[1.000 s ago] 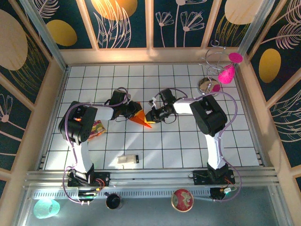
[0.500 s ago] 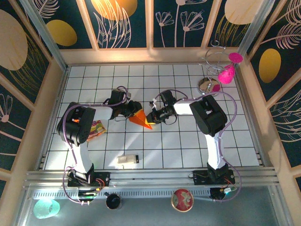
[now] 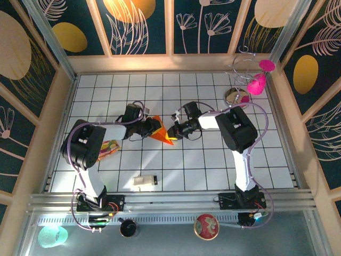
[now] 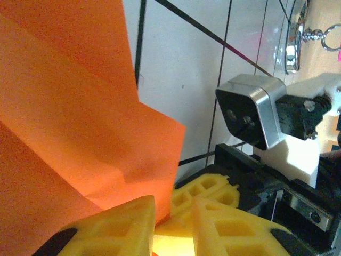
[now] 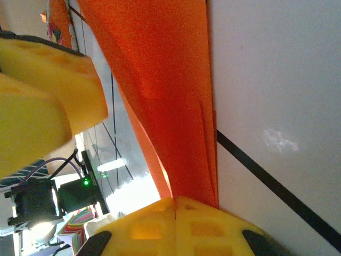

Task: Fold a paper plane with a square sheet of paper (pick it up from the middle)
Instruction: Fourth fold the wing at the center of the table.

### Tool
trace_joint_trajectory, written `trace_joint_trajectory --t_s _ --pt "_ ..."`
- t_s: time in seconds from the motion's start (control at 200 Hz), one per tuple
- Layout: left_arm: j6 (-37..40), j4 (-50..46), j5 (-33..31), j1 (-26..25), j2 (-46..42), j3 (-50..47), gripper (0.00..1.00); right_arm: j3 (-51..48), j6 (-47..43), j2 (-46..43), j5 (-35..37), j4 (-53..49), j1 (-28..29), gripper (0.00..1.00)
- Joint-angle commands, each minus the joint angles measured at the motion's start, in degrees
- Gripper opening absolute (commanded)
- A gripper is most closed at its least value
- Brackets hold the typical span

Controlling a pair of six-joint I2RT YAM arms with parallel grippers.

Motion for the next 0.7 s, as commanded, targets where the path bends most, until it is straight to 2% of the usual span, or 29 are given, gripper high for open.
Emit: trace_joint_trajectory --t_s 0.0,0.496,0.696 --pt "-1.24 3.29 1.29 -0.39 0.66 -0.16 0.23 0.19 0.04 1.64 -0.31 -0.74 -0.29 0.02" --pt "-2.17 2.34 0.60 -1.19 4.98 3.37 0.20 1.24 -0.70 2.04 0.05 -2.18 -0.29 0.03" --pt "-2.07 -0.21 -1.67 -1.19 5.98 4.16 0.19 1.45 -1.23 1.26 0.22 -2.75 -0.29 0.07"
